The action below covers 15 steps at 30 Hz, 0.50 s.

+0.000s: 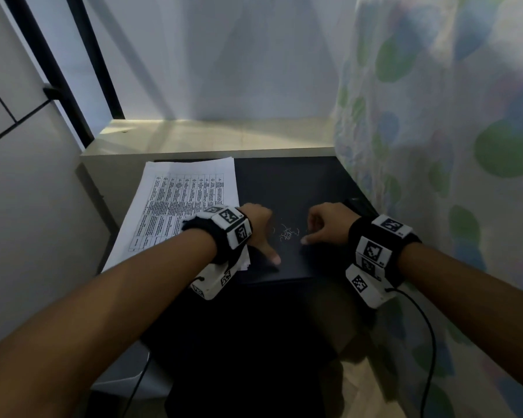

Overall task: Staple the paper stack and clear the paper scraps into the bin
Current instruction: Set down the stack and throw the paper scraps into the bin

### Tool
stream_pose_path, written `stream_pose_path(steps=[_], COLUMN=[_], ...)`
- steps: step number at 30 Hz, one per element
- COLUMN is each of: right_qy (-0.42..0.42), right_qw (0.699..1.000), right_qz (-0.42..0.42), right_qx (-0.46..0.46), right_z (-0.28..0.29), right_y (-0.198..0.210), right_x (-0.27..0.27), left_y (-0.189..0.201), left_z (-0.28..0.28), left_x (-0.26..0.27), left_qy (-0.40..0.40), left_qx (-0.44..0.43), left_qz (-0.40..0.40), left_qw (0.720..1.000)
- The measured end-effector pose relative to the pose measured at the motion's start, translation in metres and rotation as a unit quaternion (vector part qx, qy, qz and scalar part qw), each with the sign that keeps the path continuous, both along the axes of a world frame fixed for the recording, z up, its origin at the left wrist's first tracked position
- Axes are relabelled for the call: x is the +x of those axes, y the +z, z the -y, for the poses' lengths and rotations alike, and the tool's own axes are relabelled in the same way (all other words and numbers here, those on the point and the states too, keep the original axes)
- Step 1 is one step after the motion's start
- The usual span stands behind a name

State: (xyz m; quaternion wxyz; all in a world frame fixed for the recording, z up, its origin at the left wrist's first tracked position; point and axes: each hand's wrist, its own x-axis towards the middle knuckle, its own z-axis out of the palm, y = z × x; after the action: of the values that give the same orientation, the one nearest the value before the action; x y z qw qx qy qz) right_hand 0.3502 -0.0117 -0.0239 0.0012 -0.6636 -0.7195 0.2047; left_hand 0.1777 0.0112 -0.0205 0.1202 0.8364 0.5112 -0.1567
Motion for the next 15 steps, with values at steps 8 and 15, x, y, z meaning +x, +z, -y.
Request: stream_pose_path(steps=[8,15], right_qy=[0.009,0.014], right_qw=[0.997,0.998], right_qz=[0.001,-0.032], right_qx=[-0.075,-0.056], right_z=[-0.019,-0.04], right_y=[-0.004,-0.007], right_x=[-0.021,-0.029], left_y=[-0.012,-0.015], left_z=[-0.015,-0.037], left_x=[0.004,0.012], left_qy=[0.042,0.092], left_qx=[-0.037,-0.002], left_qz=[0.021,0.089], left_qw=[0.998,0.992])
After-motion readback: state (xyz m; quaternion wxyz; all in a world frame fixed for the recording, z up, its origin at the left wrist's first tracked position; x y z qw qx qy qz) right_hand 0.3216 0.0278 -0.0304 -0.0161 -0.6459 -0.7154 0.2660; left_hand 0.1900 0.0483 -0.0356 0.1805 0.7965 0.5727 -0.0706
